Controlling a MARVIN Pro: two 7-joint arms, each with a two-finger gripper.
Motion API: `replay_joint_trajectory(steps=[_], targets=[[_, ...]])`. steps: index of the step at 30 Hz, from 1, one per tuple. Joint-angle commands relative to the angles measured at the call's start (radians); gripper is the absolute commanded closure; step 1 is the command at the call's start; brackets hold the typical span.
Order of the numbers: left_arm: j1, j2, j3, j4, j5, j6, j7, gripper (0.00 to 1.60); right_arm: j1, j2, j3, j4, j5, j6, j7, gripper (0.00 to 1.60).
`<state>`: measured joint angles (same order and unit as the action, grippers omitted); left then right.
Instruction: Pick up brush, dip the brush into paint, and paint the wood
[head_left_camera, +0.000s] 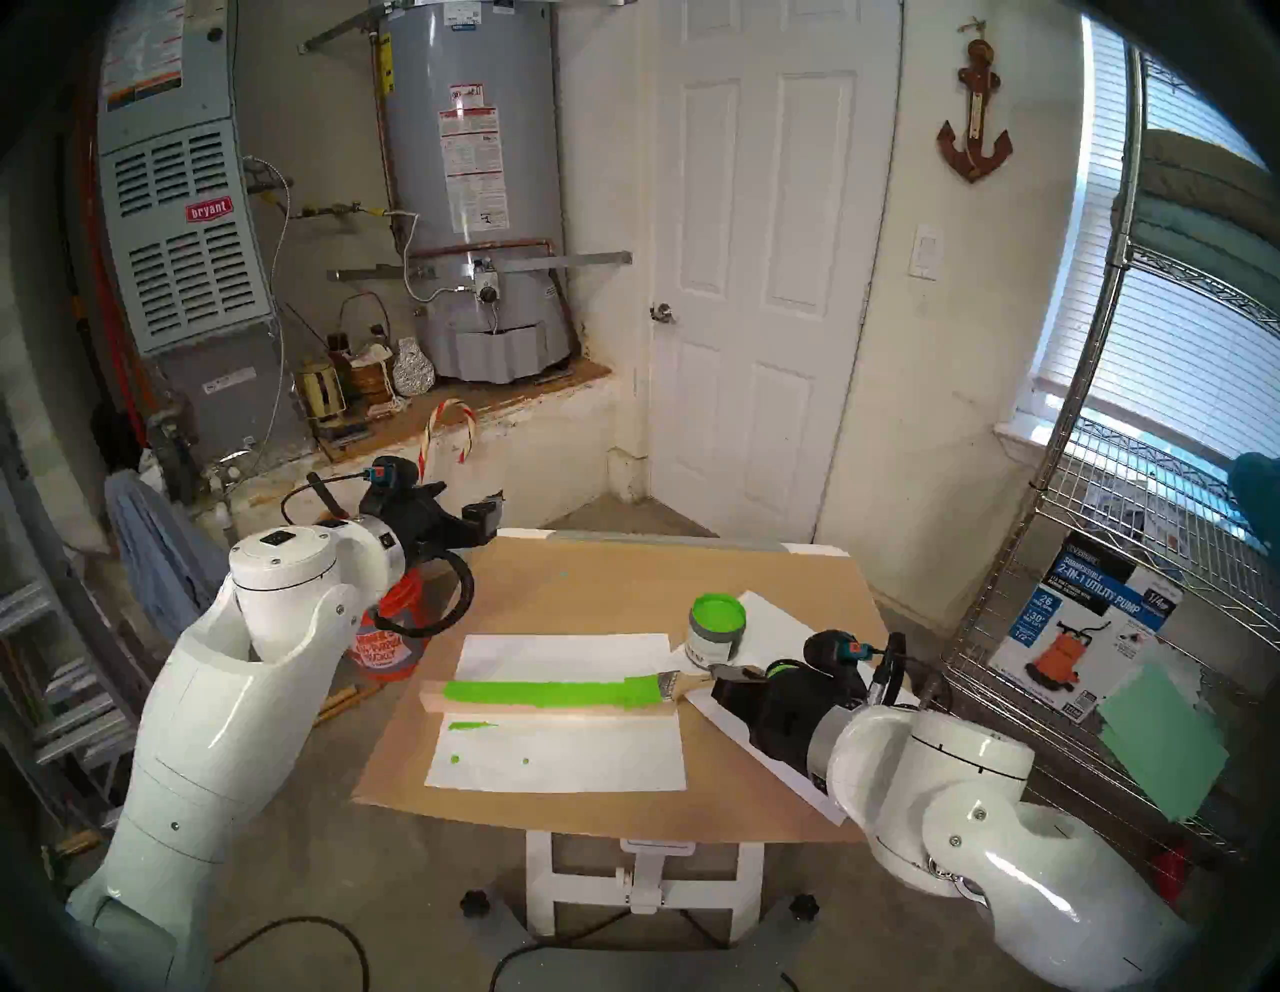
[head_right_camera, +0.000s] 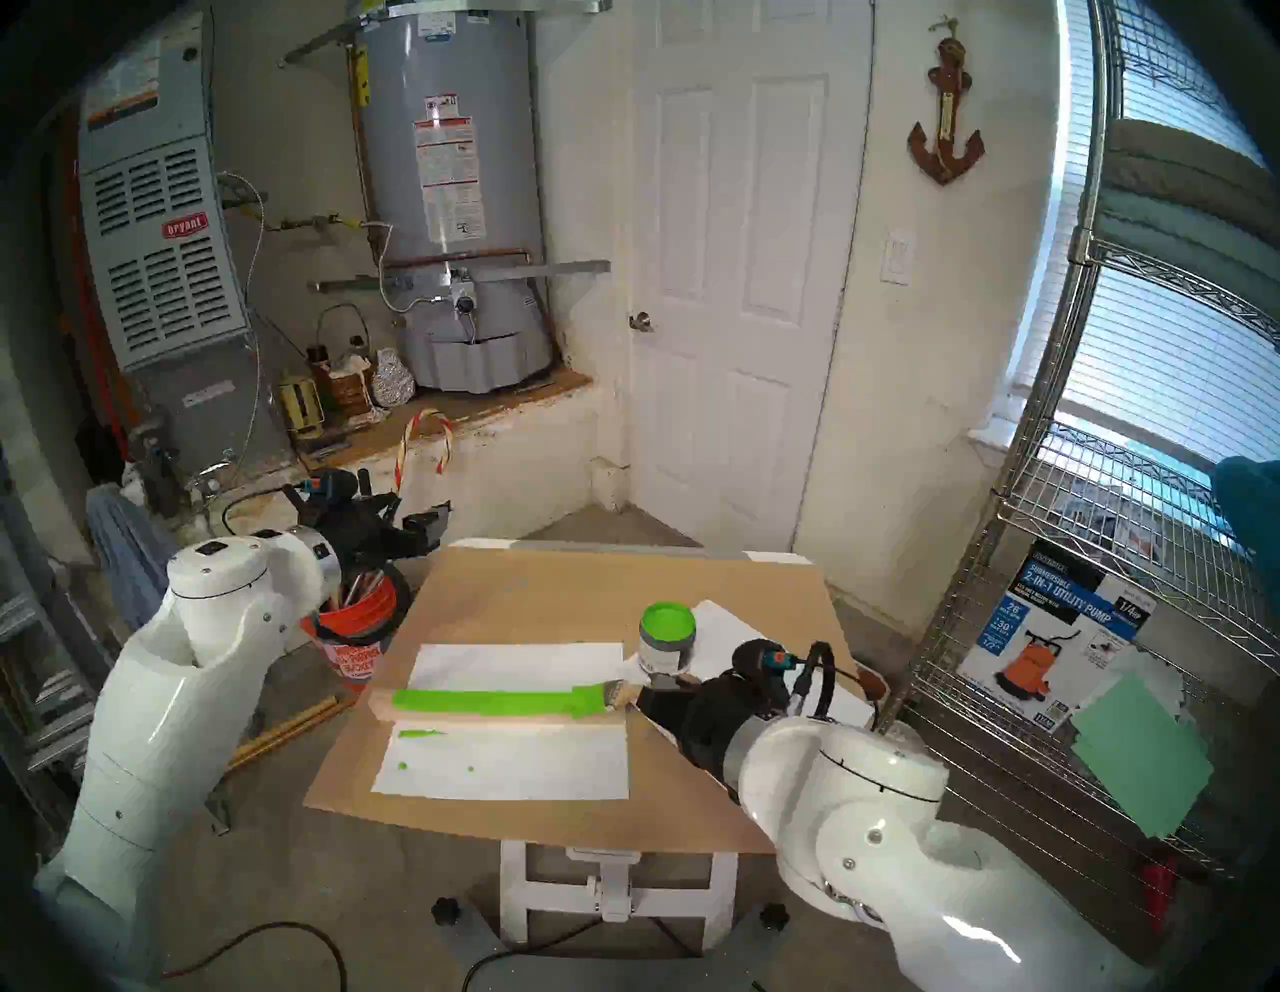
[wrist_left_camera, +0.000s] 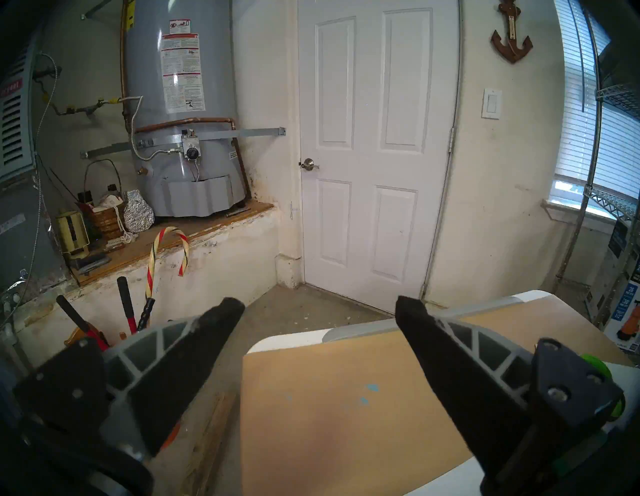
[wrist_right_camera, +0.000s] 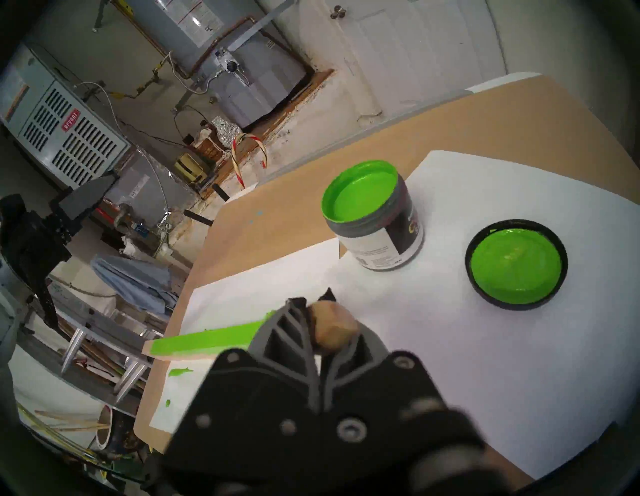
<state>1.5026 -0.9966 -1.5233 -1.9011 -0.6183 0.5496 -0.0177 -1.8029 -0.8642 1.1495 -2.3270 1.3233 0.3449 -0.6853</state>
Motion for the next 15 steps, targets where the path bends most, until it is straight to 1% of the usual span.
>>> replay_joint_trajectory(steps=[1, 15], targets=[[-0.009, 0.002, -0.009, -0.017, -0.002, -0.002, 0.001, 0.00, -0.017, 0.022, 0.013, -0.018, -0.003, 0.002, -0.006, 1.60], [-0.009, 0.002, -0.009, -0.017, -0.002, -0.002, 0.001, 0.00, -0.045, 0.054, 0.056, -0.040, 0.006, 0.002, -0.009, 1.60]])
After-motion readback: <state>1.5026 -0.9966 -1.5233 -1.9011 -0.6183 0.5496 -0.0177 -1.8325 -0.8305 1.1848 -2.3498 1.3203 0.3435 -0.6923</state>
